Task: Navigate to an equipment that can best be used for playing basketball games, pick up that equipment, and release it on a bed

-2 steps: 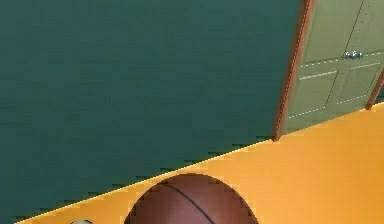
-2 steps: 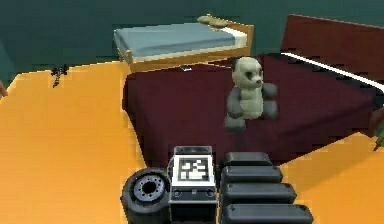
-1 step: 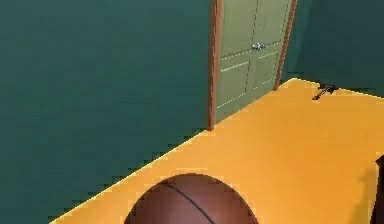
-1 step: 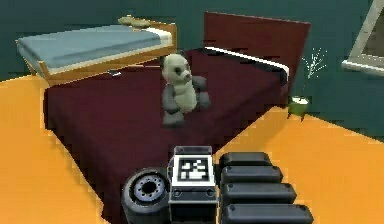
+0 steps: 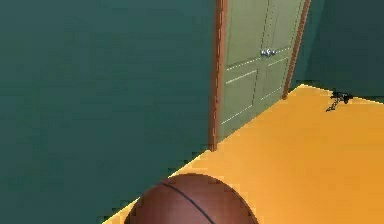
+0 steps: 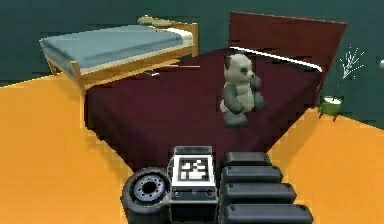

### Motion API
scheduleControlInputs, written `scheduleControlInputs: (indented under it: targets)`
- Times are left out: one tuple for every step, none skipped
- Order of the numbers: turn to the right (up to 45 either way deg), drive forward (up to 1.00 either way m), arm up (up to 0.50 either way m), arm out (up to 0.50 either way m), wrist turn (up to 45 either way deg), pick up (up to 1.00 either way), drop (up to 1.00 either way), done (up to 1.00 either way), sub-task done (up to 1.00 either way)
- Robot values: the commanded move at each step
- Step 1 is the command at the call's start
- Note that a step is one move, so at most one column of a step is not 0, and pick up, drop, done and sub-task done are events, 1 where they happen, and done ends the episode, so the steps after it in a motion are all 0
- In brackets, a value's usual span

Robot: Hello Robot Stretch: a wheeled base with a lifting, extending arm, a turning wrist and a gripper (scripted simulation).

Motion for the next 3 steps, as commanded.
scheduleControlInputs:
  targets:
    - [45.0,0.00,0.00,0.00,0.0,0.00,0.00,0.00,0.00]
    - [3.0,0.00,0.00,0.00,0.0,0.00,0.00,0.00,0.00]
    - [-45.0,0.00,0.00,0.00,0.0,0.00,0.00,0.00,0.00]
